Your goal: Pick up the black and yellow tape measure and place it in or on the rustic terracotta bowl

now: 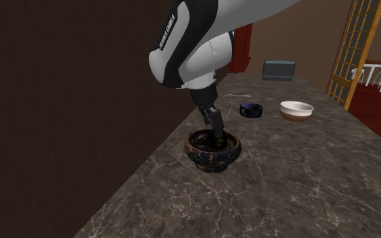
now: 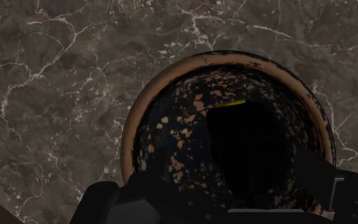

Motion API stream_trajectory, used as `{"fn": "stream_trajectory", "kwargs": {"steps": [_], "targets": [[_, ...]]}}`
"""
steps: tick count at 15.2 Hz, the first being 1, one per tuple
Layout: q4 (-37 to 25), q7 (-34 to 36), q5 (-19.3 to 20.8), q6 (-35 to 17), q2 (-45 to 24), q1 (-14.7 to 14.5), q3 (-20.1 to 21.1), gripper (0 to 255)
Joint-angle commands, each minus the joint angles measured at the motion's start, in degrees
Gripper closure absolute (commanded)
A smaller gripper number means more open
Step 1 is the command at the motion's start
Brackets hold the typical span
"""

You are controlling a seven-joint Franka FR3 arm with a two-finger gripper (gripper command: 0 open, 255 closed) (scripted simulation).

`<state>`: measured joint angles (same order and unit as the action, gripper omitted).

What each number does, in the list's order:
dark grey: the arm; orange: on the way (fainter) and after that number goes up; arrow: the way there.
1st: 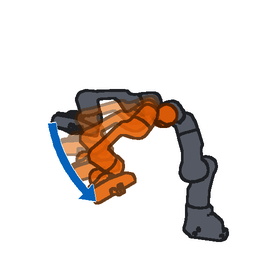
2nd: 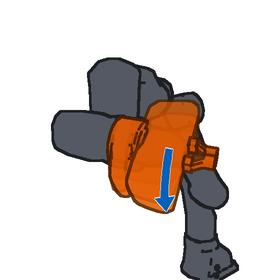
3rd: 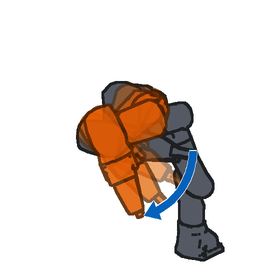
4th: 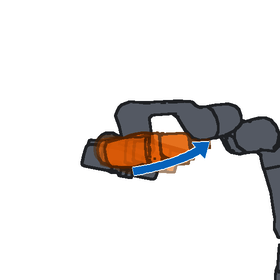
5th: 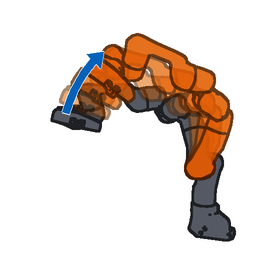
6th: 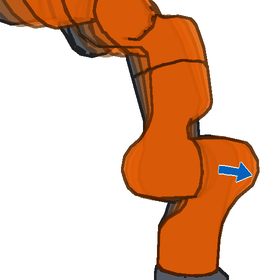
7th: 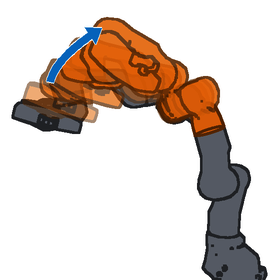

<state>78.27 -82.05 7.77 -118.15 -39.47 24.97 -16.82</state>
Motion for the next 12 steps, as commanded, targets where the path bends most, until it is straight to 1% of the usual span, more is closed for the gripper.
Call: {"fn": "stream_trajectory", "kwargs": {"steps": [1,5,12], "targets": [[-0.1,0.0,0.0,0.0,0.0,0.0,0.0,0],[-3.1,0.0,0.2,5.7,2.5,-1.2,-0.1,0],[-3.1,0.0,0.2,5.7,2.5,-1.2,-0.1,0]]}}
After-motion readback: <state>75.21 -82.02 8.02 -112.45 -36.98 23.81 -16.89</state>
